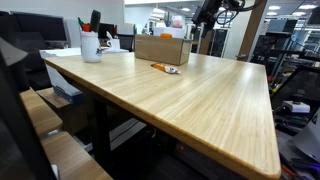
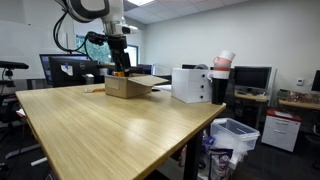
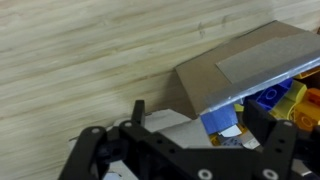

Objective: Close the cardboard box

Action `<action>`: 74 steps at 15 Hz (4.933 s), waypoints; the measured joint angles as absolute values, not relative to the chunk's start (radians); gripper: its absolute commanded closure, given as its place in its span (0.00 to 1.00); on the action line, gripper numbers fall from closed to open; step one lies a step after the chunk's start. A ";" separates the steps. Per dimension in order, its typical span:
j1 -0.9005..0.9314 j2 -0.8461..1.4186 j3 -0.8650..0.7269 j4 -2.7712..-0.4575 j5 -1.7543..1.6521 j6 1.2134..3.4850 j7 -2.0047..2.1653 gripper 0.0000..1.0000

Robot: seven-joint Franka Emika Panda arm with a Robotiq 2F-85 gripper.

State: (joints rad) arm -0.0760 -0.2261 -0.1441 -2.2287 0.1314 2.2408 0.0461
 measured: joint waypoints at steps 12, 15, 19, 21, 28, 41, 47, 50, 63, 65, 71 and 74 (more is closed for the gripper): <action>-0.126 -0.203 -0.247 -2.109 0.216 2.167 0.039 0.00; -0.148 -0.180 -0.291 -2.059 0.276 2.124 0.008 0.00; -0.174 -0.117 -0.339 -1.982 0.373 2.061 -0.040 0.00; -0.189 -0.066 -0.349 -1.935 0.411 2.024 -0.051 0.00; -0.222 0.162 -0.314 -1.730 0.492 1.890 -0.051 0.00; -0.418 0.478 -0.227 -1.341 0.605 1.690 -0.034 0.32; -0.434 0.540 -0.196 -1.273 0.605 1.677 0.022 0.68; -0.431 0.559 -0.182 -1.266 0.605 1.677 0.047 0.85; -0.443 0.579 -0.153 -1.268 0.696 1.562 0.060 0.98; -0.443 0.564 -0.144 -1.275 0.739 1.527 0.060 0.98; -0.442 0.498 -0.131 -1.314 0.831 1.414 0.060 0.98; -0.439 0.466 -0.132 -1.330 0.846 1.368 0.058 0.99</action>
State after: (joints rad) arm -0.4392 0.4658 -0.1322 -1.3295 0.8459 1.3684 0.0577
